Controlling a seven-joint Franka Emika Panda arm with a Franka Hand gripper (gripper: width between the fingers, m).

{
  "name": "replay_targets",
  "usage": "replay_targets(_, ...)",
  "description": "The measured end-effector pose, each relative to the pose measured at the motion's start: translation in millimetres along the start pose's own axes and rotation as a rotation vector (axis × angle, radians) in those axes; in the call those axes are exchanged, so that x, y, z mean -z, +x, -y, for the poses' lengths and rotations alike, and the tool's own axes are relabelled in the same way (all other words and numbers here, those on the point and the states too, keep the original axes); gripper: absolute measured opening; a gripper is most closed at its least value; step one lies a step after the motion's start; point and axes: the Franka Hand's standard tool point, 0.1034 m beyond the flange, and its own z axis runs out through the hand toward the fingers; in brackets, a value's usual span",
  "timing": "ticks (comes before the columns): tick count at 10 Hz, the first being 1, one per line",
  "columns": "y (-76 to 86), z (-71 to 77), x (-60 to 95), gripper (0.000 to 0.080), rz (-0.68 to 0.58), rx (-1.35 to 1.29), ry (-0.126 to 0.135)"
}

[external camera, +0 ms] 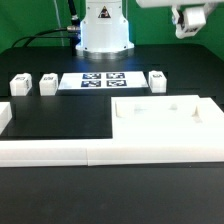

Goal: Assemble square table

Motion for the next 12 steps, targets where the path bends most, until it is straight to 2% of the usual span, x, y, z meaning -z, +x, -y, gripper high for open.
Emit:
replay_targets(1, 20.7, -18.3, 23.5, 0.0287, -0.094, 0.036, -0.003)
replay_targets(2, 39.4, -29.4, 45.3, 0.0287, -0.207, 0.083, -0.023)
replay_targets(3, 46.1, -27.3, 49.6, 0.0287, -0.304, 0.076, -0.019)
replay_targets(6, 51.1, -29.9, 47.3, 0.0287, -0.567, 0.083, -0.023)
replay_targets(7, 70.7, -34.2, 43.2, 0.0287, -0.627, 0.098, -0.025)
replay_targets(8, 103.9, -41.3, 53.8, 0.0287, -0.722, 0.102, -0.026)
replay_targets(9, 128.2, -45.6, 62.6, 0.0287, -0.820, 0.111, -0.031)
replay_targets(10, 140.6, -40.9, 62.4, 0.0287, -0.890, 0.100, -0.022)
replay_targets(11, 142.5, -40.6, 62.8, 0.0287, -0.971, 0.117, -0.031)
replay_targets(12, 140.1, -42.4, 59.5, 0.0287, -0.998, 0.114, -0.033)
